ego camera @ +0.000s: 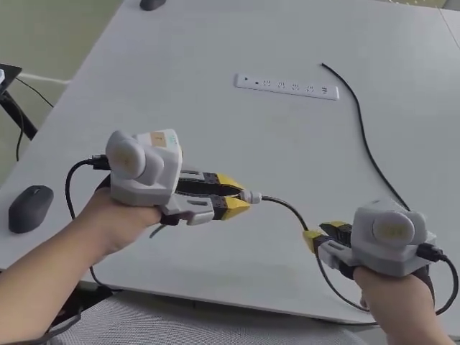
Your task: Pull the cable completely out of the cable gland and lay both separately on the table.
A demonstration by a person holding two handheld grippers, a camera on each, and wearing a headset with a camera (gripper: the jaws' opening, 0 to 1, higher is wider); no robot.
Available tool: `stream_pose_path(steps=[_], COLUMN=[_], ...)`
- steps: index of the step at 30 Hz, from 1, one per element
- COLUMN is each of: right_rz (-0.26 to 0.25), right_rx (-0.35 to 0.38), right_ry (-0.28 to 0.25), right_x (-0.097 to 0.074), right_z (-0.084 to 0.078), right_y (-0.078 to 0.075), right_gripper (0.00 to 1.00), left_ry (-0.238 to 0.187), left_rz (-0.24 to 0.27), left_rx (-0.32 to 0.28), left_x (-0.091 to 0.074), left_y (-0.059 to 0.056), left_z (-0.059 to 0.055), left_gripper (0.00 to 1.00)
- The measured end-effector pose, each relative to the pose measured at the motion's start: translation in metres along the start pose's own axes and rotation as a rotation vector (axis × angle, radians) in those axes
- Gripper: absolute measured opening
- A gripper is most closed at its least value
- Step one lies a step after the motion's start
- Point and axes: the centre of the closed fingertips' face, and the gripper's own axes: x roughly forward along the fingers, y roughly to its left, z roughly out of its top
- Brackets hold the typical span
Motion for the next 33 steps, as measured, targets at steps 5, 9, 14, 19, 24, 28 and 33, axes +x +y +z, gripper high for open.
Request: stream_pose_path(steps=[5,9,14,19,24,28,33], right_rz=[0.029,0.049,0.086,0.121,0.170,0.172,0.162], right_rx=[-0.109,-0.245,-0.408,-0.619,-0.696,-0.767,-0.806], right_ry=[-0.064,-0.086,-0.088,-0.066,-0.042,-0.047,-0.037], right_x=[-0.013,-0.014,-0.007,0.000,0.005,0.009,0.011], right_z=[0.029,0.051,0.072,0.077,0.076,0.076,0.074], right_y=[0.011,0.026,0.047,0.066,0.081,0.087,0.089], right_gripper=[0.25,0.27,0.27,0.24,0.18,0.14,0.04], left_ry=[0.002,0.002,0.002,-0.002,0.002,0.008,0.007], left_rz=[-0.001,-0.003,-0.003,-0.007,-0.012,-0.016,-0.022], left_rx=[-0.002,0.000,0.002,0.000,0.000,0.005,0.003], left_x=[0.000,0.000,0.000,0.002,0.002,0.003,0.005], left_y=[0.001,0.001,0.001,0.001,0.001,0.000,-0.001], left_z=[-0.001,-0.001,0.000,0.002,0.002,0.002,0.004], left_gripper=[0.15,0.15,0.15,0.15,0.15,0.15,0.15])
